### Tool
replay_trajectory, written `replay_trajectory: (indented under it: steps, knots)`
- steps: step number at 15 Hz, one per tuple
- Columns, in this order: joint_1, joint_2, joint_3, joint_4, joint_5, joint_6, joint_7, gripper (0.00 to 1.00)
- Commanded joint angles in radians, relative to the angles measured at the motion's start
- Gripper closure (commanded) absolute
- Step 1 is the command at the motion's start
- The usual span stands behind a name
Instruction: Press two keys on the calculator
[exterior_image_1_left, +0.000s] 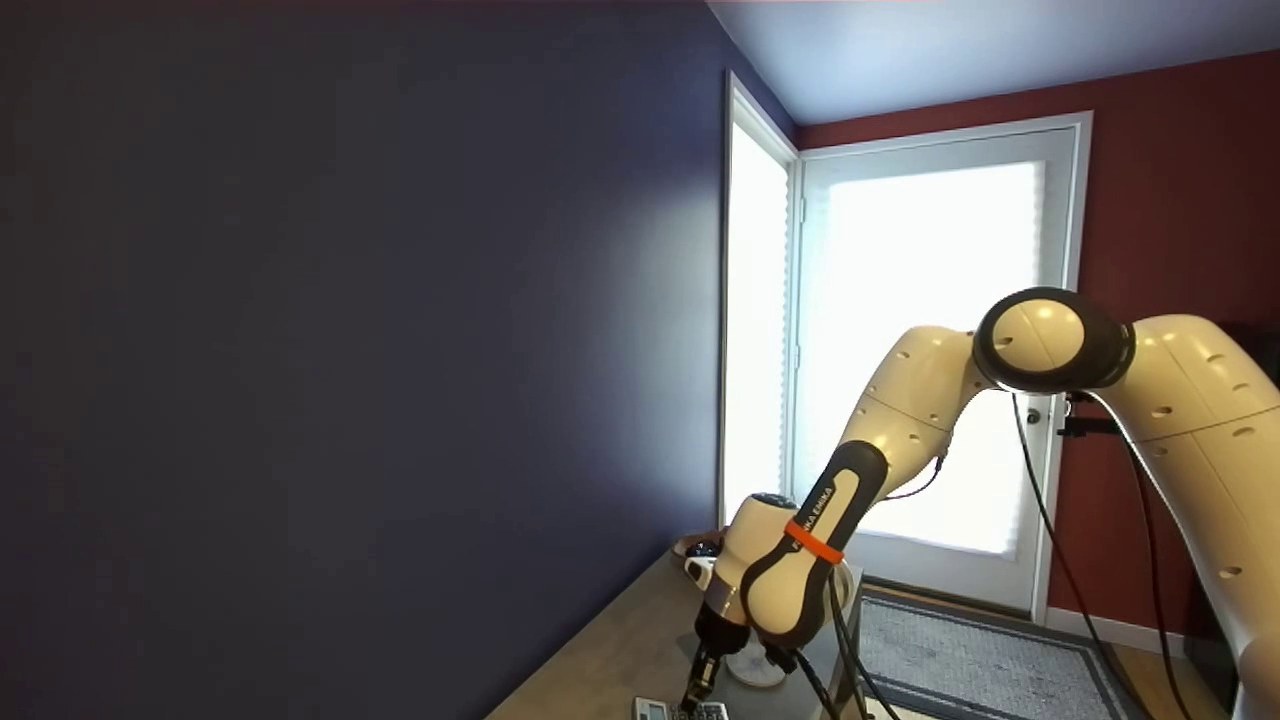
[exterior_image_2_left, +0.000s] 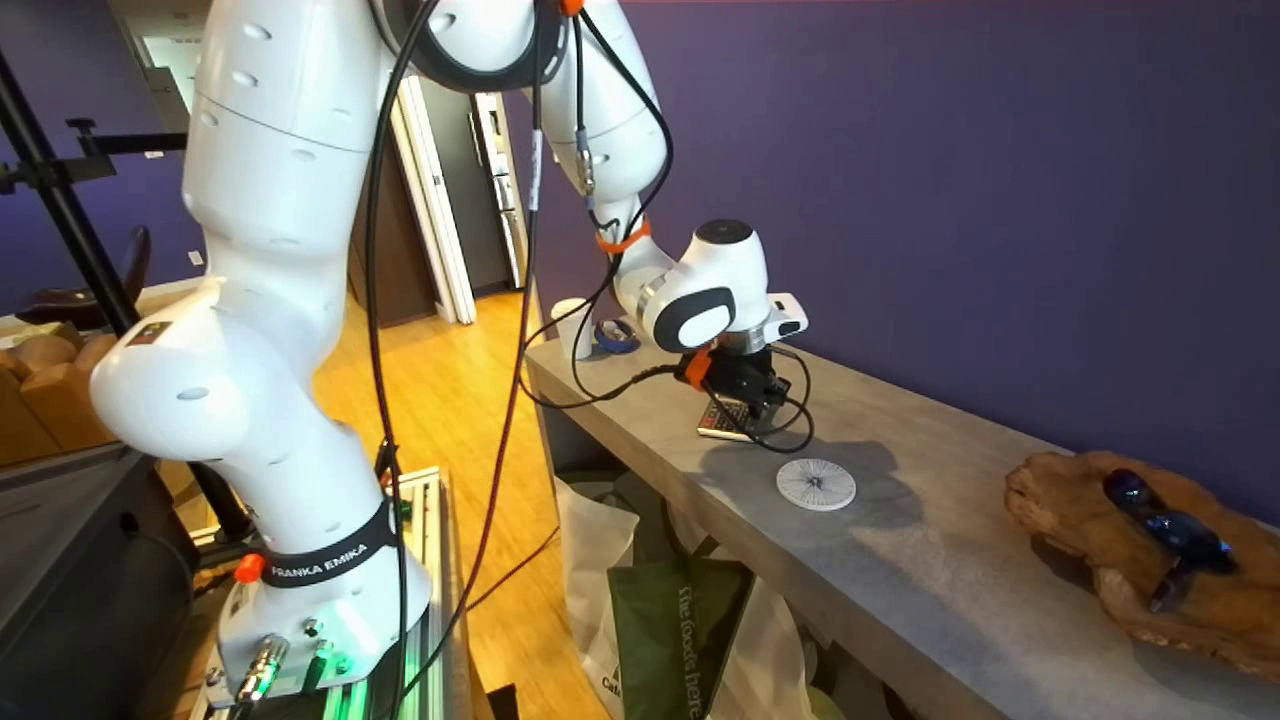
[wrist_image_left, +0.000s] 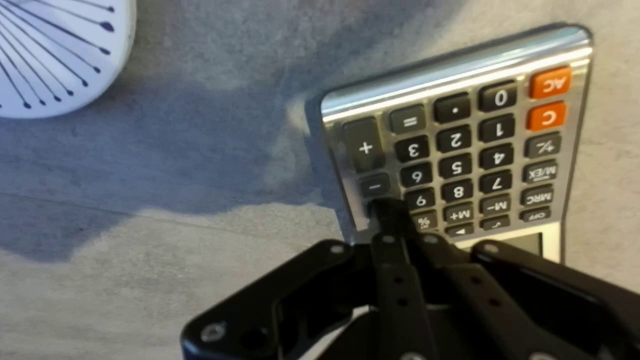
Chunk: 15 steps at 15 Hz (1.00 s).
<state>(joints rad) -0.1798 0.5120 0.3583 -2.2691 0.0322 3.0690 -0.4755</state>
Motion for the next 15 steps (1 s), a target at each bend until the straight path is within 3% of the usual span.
replay_trajectory:
  steps: [1,5,15]
  knots:
    - [0.019,0.024,-0.030,0.019,-0.054,-0.025,0.051,1.00]
    - [0.024,0.020,-0.035,0.018,-0.071,-0.016,0.063,1.00]
    - [-0.034,-0.066,0.048,-0.014,-0.055,-0.017,0.048,1.00]
